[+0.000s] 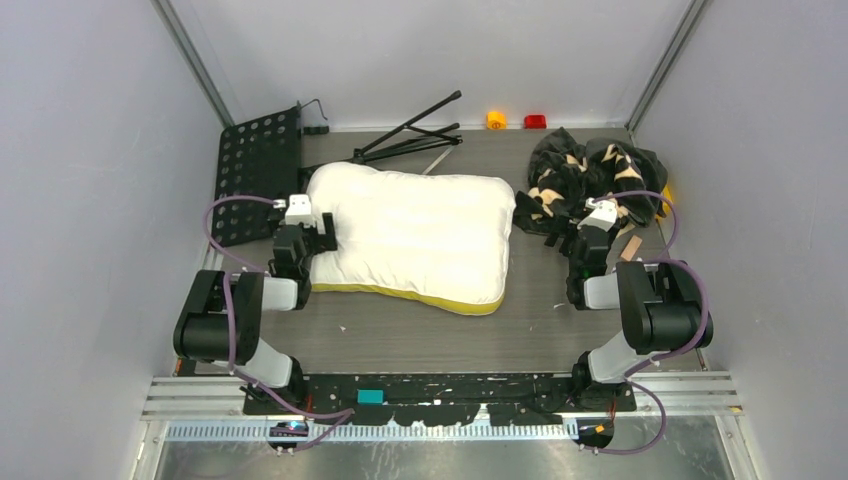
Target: Remove the pillowcase from the pillow
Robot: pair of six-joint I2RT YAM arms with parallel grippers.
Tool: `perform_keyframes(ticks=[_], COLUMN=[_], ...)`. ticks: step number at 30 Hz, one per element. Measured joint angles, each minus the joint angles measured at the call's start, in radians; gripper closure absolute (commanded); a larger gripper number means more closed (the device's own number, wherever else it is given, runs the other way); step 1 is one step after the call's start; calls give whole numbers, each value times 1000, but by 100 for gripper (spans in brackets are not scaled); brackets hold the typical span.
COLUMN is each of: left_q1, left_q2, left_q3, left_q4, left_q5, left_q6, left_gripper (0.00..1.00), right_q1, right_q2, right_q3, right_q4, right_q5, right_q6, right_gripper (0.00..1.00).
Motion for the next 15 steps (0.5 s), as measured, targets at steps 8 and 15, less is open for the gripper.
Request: perform_keyframes(ticks=[8, 15], left_q1=[2, 2], left_q2=[6, 6], left_q3=[-10, -10], left_q4=[27, 29], left_q5=[6, 6], left_q6=[0, 0], left_gripper=[0, 0], right_q1=[0, 0], right_q2=[0, 0], right_q3=[0, 0], right_q4=[0, 1], right_q5=[0, 0], right_q6=[-3, -3], right_gripper=[5, 5])
